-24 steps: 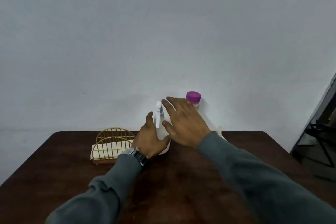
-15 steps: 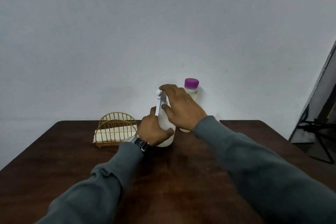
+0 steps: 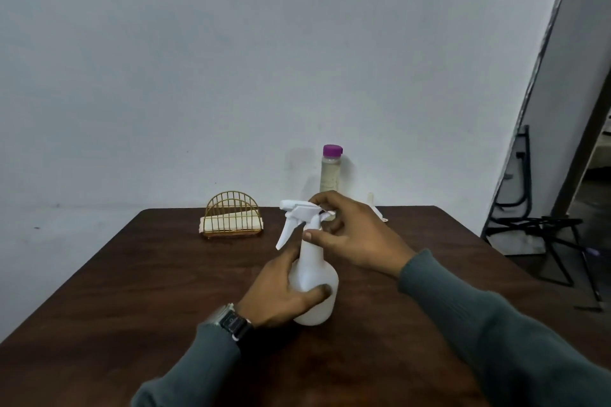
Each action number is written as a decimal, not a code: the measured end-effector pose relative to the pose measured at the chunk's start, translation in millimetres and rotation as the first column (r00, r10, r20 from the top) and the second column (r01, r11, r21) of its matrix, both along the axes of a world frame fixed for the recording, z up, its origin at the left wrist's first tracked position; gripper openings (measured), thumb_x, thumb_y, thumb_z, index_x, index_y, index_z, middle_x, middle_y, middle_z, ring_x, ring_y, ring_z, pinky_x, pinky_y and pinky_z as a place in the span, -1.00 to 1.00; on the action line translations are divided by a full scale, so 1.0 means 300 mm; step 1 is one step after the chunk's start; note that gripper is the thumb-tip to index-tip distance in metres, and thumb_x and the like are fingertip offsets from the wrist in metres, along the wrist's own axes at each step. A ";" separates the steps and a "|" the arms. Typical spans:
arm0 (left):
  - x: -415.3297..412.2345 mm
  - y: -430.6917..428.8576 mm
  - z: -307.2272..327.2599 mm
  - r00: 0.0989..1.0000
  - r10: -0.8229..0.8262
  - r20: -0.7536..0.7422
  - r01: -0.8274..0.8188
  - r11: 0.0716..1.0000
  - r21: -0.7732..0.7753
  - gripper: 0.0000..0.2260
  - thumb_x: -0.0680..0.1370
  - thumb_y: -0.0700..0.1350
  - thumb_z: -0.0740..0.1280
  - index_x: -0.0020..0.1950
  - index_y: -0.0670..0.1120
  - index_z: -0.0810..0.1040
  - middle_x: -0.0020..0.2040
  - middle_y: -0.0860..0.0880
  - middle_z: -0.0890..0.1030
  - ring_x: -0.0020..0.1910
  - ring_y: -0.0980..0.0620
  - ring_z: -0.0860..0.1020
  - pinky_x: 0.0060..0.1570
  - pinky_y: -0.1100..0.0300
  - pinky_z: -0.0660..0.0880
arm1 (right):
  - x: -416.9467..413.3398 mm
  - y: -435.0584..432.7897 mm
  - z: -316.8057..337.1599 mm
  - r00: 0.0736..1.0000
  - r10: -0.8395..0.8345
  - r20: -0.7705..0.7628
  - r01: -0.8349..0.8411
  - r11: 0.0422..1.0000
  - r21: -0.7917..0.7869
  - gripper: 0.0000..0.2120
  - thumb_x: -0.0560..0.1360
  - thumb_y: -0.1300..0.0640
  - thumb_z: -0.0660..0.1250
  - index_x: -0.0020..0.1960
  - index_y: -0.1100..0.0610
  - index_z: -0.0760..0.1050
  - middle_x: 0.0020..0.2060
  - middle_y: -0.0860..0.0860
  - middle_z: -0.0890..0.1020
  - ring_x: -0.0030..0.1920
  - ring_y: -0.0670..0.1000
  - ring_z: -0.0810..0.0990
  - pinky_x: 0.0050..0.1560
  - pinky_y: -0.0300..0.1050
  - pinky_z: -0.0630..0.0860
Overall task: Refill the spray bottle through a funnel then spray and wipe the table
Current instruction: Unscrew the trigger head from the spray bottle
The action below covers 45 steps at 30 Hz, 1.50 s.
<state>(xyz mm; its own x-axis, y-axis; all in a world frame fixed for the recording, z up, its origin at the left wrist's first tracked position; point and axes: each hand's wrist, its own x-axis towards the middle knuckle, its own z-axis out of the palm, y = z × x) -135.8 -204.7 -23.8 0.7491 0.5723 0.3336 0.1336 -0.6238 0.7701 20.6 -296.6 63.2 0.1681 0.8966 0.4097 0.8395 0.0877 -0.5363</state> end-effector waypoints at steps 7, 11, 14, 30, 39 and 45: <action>-0.044 -0.088 -0.017 0.998 0.048 0.044 -0.046 0.998 -0.030 -0.48 0.33 0.19 0.61 0.23 0.21 0.53 0.11 0.23 0.66 0.09 0.30 0.61 0.04 0.27 0.59 | -0.056 -0.085 -0.022 0.984 -0.027 -0.178 0.034 0.999 0.036 -0.53 0.31 -0.14 0.64 0.15 -0.14 0.56 0.01 -0.18 0.70 0.01 -0.20 0.67 0.07 -0.17 0.63; -0.048 -0.092 -0.020 0.998 0.028 0.051 -0.027 0.999 -0.027 -0.48 0.33 0.09 0.63 0.23 0.16 0.56 0.10 0.20 0.67 0.09 0.21 0.63 0.04 0.23 0.59 | -0.068 -0.082 -0.028 0.960 -0.008 -0.280 0.006 1.000 -0.008 -0.44 0.38 0.14 0.60 0.27 -0.16 0.45 0.01 -0.12 0.69 -0.12 -0.13 0.69 0.08 -0.07 0.68; -0.047 -0.092 -0.030 0.998 0.045 0.053 -0.043 0.998 -0.045 -0.50 0.31 0.07 0.63 0.20 0.12 0.58 0.08 0.16 0.69 0.07 0.16 0.65 0.04 0.11 0.63 | -0.057 -0.071 -0.054 0.932 0.035 -0.361 -0.046 0.999 -0.019 -0.27 0.40 0.15 0.54 0.42 -0.25 0.30 0.07 -0.03 0.69 0.00 -0.05 0.72 0.20 0.08 0.65; -0.059 -0.092 -0.048 0.985 0.084 0.154 -0.079 0.996 -0.039 -0.44 0.34 -0.05 0.63 0.30 0.11 0.55 0.13 0.18 0.69 0.12 0.19 0.65 0.07 0.21 0.60 | -0.119 -0.008 -0.166 0.819 0.069 -0.569 0.059 0.977 0.203 -0.32 0.47 0.32 0.52 0.35 -0.20 0.30 -0.06 0.01 0.74 -0.04 -0.05 0.71 0.09 -0.04 0.62; -0.140 0.033 -0.044 0.978 0.136 0.158 -0.134 0.991 -0.024 -0.41 0.31 -0.17 0.59 0.31 0.06 0.56 0.17 0.14 0.69 0.16 0.16 0.65 0.12 0.17 0.59 | -0.260 0.127 -0.226 0.688 0.177 -0.704 0.021 0.964 0.264 -0.55 0.40 0.11 0.63 0.22 0.01 0.55 0.02 -0.05 0.76 0.07 -0.05 0.73 0.07 -0.12 0.64; -0.142 0.039 -0.054 0.983 0.113 0.141 -0.111 0.994 -0.022 -0.41 0.28 -0.18 0.60 0.25 0.15 0.55 0.09 0.20 0.70 0.08 0.22 0.67 0.00 0.31 0.59 | -0.280 0.148 -0.260 0.695 0.170 -0.699 0.114 0.933 0.340 -0.83 0.48 0.03 0.55 0.05 0.03 0.69 -0.08 -0.03 0.77 -0.02 -0.01 0.75 0.06 0.09 0.68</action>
